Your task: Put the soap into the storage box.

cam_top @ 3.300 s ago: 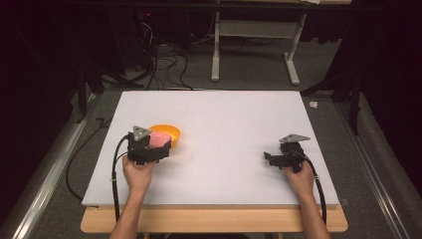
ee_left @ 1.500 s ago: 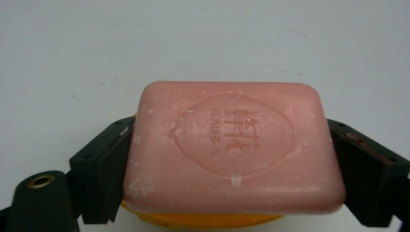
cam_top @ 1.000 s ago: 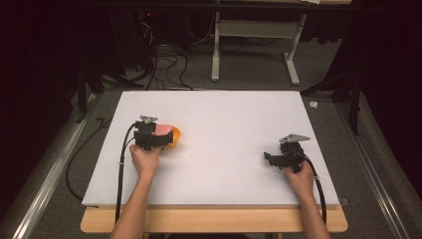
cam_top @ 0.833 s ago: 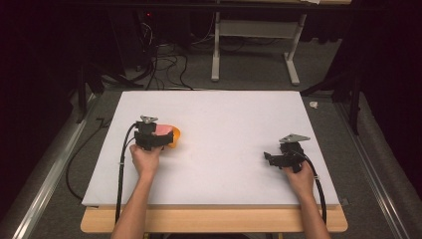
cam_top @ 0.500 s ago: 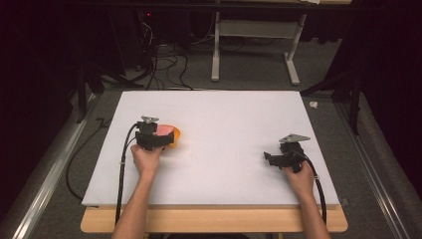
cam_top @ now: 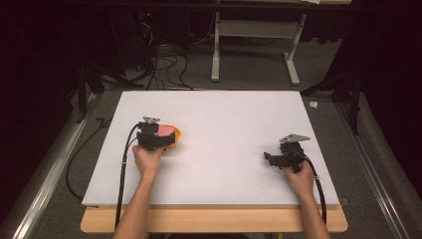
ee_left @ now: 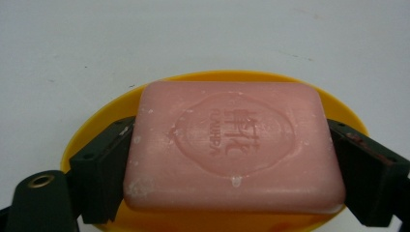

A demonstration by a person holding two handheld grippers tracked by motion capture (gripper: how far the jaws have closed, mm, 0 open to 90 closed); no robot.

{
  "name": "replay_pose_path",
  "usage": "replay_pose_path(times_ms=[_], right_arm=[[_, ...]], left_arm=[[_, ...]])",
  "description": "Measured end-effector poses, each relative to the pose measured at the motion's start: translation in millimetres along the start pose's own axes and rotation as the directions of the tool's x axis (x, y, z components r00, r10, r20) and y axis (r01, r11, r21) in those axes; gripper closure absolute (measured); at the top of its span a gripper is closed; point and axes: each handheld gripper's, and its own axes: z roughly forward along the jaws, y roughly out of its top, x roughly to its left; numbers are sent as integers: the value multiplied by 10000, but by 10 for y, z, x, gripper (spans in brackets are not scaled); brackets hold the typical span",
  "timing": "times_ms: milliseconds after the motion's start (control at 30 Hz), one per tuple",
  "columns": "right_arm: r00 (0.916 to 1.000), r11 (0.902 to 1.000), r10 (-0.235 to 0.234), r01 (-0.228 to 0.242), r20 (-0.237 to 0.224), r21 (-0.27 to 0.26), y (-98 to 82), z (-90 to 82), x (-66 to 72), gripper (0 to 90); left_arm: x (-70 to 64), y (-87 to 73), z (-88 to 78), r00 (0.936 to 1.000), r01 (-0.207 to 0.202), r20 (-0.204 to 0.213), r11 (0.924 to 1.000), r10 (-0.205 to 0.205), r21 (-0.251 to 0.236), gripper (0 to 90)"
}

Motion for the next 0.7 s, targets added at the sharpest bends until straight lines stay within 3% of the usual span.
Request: replay_pose_path(times_ms=[300, 467, 700], right_arm=[[10000, 10000, -24, 24, 3, -4, 0, 1, -1, 207], [10000, 10000, -7, 7, 3, 2, 0, 0, 0, 208], [10000, 10000, -11, 11, 2, 1, -1, 0, 0, 207]], left_arm=[[6, -4, 9, 10000, 7, 53, 10000, -7, 74, 137], [-20, -1, 4, 9998, -136, -127, 9999, 135, -58, 129], [-13, 10, -46, 9999, -124, 35, 9995, 125, -290, 115]])
